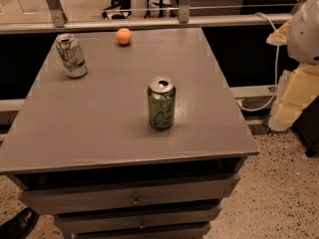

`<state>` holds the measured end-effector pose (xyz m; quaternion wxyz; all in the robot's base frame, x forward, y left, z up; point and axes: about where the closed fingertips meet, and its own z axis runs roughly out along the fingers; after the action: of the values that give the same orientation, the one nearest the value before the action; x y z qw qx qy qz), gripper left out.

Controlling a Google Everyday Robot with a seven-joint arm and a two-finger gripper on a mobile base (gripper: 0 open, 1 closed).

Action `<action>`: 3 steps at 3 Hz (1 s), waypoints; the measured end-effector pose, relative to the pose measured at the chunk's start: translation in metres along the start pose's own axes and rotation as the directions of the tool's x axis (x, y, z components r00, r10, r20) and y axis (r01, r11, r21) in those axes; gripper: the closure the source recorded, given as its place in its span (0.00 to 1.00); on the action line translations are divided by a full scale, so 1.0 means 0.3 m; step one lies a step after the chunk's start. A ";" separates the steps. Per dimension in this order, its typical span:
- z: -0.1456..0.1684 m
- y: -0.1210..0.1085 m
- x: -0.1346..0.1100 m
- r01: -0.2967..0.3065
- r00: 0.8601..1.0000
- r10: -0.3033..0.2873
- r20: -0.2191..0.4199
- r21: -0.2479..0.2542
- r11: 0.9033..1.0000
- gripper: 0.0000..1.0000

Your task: Move green can near orange

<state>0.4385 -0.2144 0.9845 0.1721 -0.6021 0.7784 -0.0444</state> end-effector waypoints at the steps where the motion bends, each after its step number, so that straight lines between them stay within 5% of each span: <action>1: 0.000 0.000 0.000 0.000 1.000 0.000 0.000 0.000 1.000 0.00; 2: 0.088 -0.010 -0.068 0.021 0.988 -0.016 0.154 -0.032 0.999 0.00; 3: 0.181 -0.017 -0.170 0.049 0.941 -0.022 0.338 -0.071 0.996 0.00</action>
Offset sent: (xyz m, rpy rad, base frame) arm 0.0307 0.0475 -0.0349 0.3366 -0.0179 0.1508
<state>0.4717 -0.1599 0.9460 0.2781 -0.6211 0.7275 0.0869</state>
